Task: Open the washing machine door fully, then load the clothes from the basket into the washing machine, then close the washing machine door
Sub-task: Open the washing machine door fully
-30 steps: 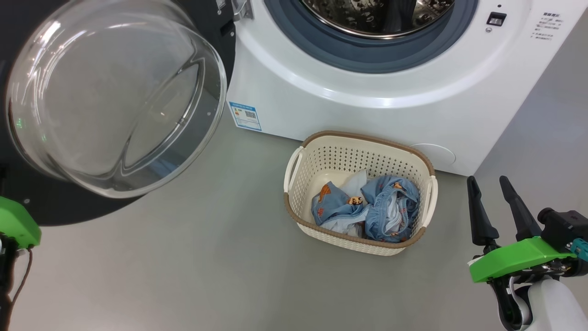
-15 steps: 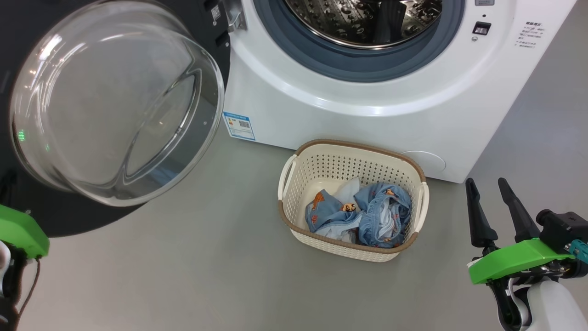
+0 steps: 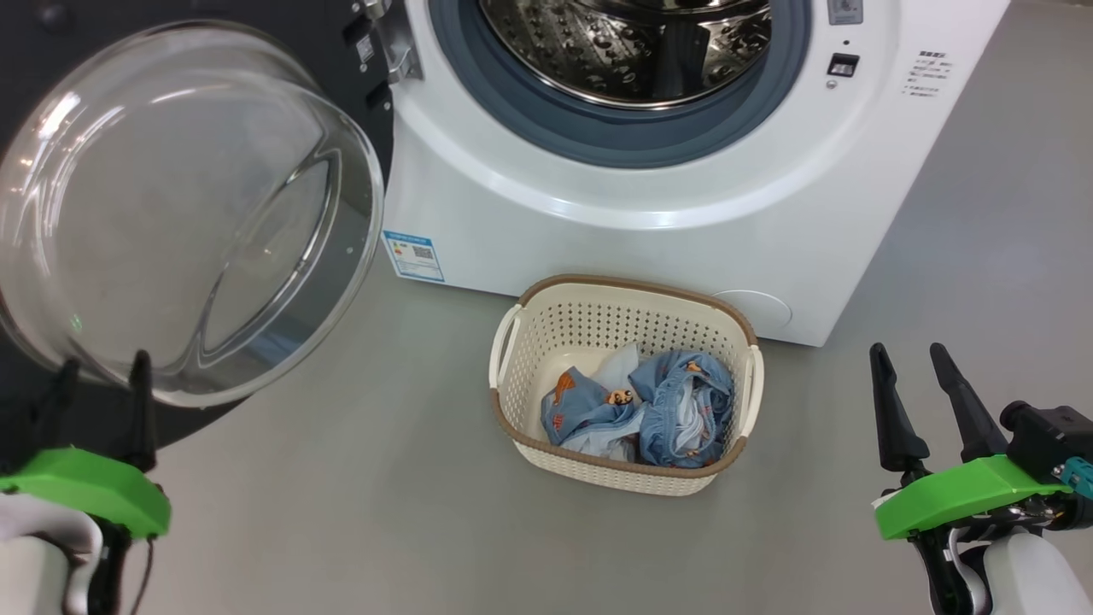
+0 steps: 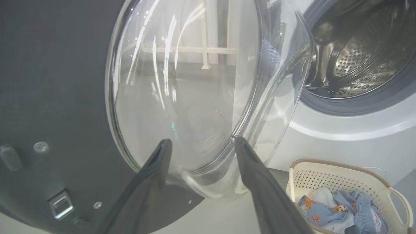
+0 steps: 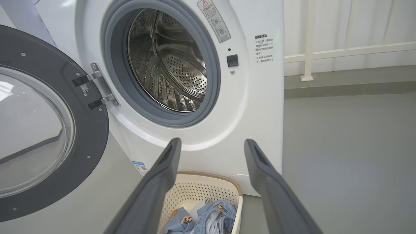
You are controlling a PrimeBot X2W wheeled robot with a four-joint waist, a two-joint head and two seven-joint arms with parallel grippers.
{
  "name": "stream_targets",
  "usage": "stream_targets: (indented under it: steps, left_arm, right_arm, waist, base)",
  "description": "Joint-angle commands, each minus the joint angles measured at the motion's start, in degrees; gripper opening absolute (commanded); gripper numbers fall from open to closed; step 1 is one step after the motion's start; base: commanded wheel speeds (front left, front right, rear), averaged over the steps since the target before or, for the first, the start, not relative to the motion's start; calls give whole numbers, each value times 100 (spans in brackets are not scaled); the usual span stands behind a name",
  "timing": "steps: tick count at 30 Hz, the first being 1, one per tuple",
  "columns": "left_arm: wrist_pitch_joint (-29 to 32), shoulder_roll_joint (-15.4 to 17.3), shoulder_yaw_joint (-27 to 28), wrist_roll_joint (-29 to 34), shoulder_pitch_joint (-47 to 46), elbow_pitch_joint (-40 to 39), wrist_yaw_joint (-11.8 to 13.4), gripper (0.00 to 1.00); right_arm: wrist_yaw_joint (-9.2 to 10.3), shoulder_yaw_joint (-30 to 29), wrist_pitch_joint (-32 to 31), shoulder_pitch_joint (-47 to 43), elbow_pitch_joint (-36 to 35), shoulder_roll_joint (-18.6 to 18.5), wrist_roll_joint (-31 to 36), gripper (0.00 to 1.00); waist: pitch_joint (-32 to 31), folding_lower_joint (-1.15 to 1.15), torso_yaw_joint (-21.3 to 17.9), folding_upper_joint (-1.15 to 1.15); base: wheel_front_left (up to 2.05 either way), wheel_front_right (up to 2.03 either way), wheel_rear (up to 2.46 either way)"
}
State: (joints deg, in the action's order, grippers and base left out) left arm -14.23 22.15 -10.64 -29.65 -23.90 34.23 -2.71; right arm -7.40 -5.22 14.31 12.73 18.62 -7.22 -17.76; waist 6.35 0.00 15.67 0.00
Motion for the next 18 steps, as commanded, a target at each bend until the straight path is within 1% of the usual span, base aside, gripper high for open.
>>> stream_targets:
  steps: [1,7,11,15,18]
  left_arm:
    - [-75,251,246,-29,-45,-224,63,100]
    - [-55,69,300,-74,689,-1457,437,100]
    - [23,-37,239,-64,1074,-2113,630,100]
    - [57,-129,144,-32,1325,-2553,750,100]
    - [65,-192,81,-15,1467,-2732,816,100]
  right_arm:
    - [-9,139,69,-22,-151,-31,-1,100]
    - [-9,219,69,-50,-166,-58,14,100]
    - [-9,284,69,-72,-162,-86,15,100]
    - [-9,345,69,-99,-164,-106,14,100]
    - [-9,412,69,-102,-162,-123,10,100]
  waist:
    - [-42,0,-54,0]
    - [-143,0,-264,0]
    - [-211,0,-447,0]
    - [-275,0,-643,0]
    - [-318,0,-812,0]
  base:
    - [0,0,0]
    - [0,0,0]
    - [0,0,0]
    - [0,0,0]
    - [0,0,0]
